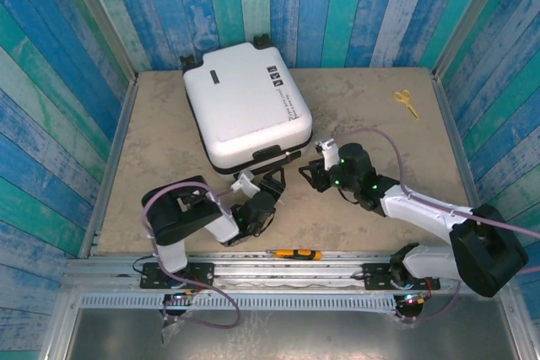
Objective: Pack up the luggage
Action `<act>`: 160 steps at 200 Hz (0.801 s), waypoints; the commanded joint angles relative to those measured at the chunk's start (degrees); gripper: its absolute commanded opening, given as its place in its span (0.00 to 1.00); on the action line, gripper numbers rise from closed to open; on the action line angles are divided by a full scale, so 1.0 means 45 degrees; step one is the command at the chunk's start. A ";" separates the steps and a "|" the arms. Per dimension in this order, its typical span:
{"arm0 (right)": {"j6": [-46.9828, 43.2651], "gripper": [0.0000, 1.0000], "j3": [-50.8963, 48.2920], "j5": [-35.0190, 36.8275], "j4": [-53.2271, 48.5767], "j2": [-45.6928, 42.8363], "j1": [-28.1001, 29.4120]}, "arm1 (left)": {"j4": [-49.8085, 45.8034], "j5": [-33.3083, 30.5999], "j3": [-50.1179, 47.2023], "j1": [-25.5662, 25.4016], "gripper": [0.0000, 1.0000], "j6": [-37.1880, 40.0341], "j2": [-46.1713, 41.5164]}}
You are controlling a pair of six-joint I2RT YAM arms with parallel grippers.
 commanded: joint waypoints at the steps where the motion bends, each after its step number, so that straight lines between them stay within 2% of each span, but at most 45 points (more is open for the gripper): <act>1: -0.0298 0.45 0.0305 -0.0265 0.0487 0.0166 -0.0048 | 0.2185 -0.0677 0.0157 0.0034 0.62 -0.0053 0.0874; 54: -0.0523 0.44 0.0047 -0.0268 0.0679 0.0269 -0.0048 | 0.2649 -0.1875 -0.0208 0.0034 0.60 -0.0204 0.0966; 111: -0.0464 0.45 -0.0088 -0.0231 0.0816 0.0278 -0.0048 | 0.2523 -0.2363 0.0464 0.0064 0.50 -0.3127 0.2459; 125: -0.0503 0.45 -0.0107 -0.0185 0.0778 0.0229 -0.0048 | 0.3242 -0.2643 0.0579 0.0093 0.48 -0.3541 0.3067; 160: -0.0657 0.45 -0.0127 -0.0118 0.0528 0.0065 -0.0048 | 0.4892 -0.2834 0.0891 0.0335 0.48 -0.3105 0.3858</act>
